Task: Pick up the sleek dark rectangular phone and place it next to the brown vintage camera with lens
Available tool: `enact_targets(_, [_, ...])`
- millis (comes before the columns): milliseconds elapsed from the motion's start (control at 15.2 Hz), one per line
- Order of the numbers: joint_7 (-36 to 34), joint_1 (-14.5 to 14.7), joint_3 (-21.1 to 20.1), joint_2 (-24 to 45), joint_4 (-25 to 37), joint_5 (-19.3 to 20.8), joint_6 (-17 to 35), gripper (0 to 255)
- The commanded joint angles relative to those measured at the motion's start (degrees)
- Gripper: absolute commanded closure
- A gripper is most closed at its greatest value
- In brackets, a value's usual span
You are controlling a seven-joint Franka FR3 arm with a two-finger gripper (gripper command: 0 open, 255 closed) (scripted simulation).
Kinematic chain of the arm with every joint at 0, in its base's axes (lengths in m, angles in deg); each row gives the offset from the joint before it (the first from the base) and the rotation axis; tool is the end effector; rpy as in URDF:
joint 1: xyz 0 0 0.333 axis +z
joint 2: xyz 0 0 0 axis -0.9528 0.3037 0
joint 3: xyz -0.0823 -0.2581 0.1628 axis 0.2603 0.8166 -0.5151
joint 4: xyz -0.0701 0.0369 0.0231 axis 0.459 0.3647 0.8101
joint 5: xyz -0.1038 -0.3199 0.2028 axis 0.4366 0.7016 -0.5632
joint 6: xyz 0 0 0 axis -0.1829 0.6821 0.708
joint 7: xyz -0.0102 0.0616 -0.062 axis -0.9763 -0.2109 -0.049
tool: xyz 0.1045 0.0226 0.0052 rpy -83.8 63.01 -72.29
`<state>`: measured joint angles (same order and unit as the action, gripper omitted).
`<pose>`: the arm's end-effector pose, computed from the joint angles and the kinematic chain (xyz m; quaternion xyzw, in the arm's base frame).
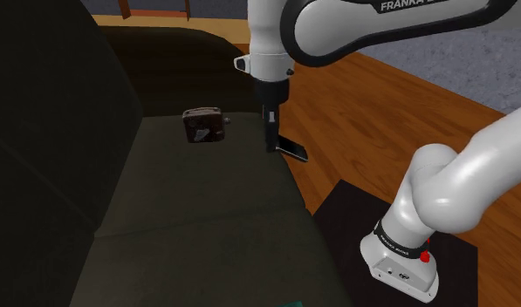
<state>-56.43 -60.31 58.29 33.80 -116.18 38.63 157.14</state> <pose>0.3725 0.1884 0.5288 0.9447 0.3262 -0.0304 0.0165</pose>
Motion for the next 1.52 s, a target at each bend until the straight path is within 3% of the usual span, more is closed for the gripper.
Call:
enact_targets(0, [1.6, -1.1, 1.1, 3.3, 2.4, 1.2, 0.8, 255])
enact_targets(660, [8.9, -5.6, 5.8, 20.4, 19.5, 5.5, 0.8, 255])
enact_targets(1056, [12.9, -7.7, 7.9, 32.0, 33.7, 6.9, -1.7, 255])
enact_targets(1386, [16.1, -9.2, 9.2, 43.3, 49.2, 7.5, -5.9, 255])
enact_targets(1452, [16.0, -9.2, 9.2, 43.2, 48.4, 7.5, -5.1, 255])
